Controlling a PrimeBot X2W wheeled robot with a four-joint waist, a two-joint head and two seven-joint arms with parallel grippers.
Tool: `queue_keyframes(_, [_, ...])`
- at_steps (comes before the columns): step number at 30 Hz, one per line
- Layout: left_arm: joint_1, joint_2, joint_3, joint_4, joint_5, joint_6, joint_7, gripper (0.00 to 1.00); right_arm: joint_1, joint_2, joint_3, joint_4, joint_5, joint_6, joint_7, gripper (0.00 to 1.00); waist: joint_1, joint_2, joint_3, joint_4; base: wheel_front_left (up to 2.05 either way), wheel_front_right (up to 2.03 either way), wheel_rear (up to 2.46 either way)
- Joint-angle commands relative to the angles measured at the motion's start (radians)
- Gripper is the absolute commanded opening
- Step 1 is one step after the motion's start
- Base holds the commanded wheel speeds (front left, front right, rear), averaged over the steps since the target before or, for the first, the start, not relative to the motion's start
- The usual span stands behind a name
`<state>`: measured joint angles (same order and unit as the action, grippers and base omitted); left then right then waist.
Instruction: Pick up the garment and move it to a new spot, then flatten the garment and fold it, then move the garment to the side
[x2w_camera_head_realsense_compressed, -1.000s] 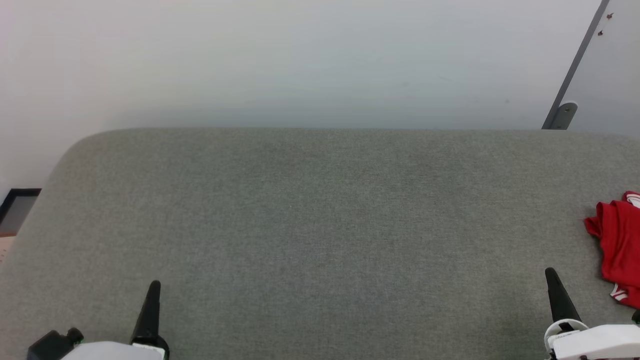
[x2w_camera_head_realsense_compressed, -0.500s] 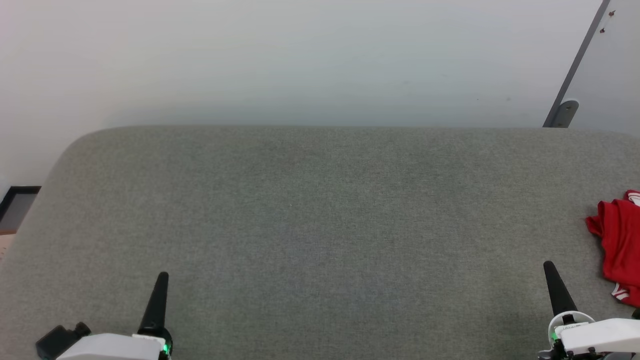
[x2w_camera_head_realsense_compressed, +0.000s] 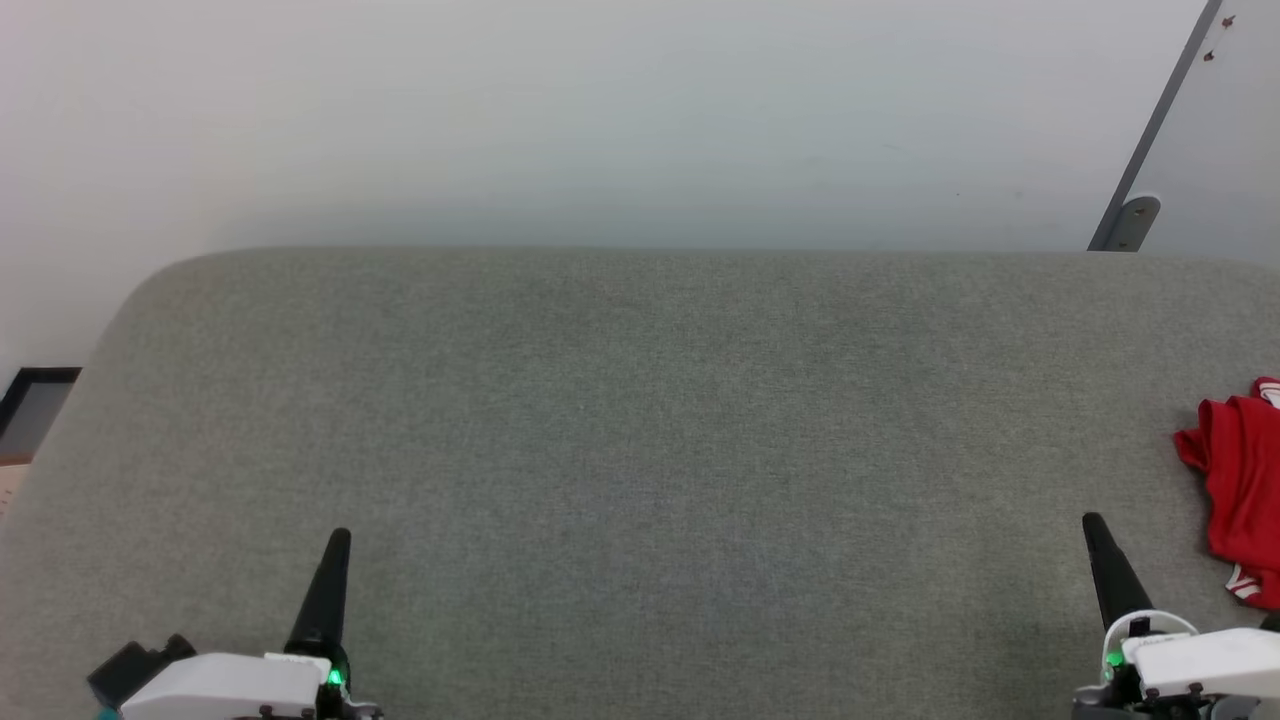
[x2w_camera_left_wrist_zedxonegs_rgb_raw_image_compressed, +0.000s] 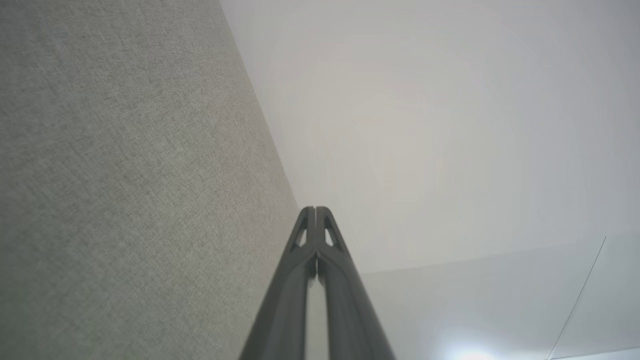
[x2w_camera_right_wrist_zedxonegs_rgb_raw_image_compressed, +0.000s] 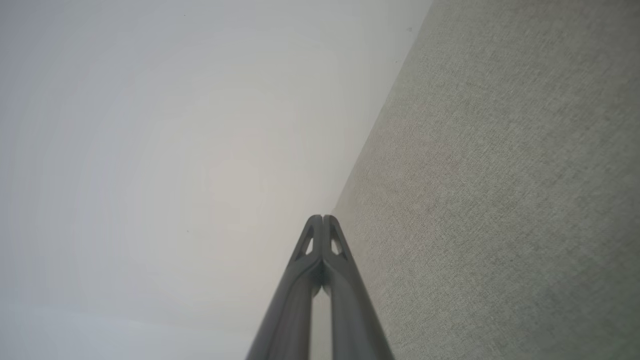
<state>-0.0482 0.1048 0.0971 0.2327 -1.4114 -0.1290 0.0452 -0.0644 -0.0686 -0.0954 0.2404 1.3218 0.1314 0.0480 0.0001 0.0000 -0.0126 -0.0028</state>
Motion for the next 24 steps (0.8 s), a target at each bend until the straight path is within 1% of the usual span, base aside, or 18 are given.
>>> queue_keyframes(1, [-0.019,-0.002,0.005,-0.003,-0.018,-0.002,0.007,0.0,-0.019,0.002,-0.007,-0.003,0.032,-0.001,0.006,0.0,0.0,0.0,0.001,0.0,0.0,0.0,0.0])
queue_keyframes(24, [-0.054,-0.041,0.016,0.009,-0.149,-0.003,0.053,0.0,-0.041,0.015,-0.017,0.003,0.217,-0.001,0.052,0.0,-0.0001,0.0,0.011,0.002,0.0,0.0,0.0])
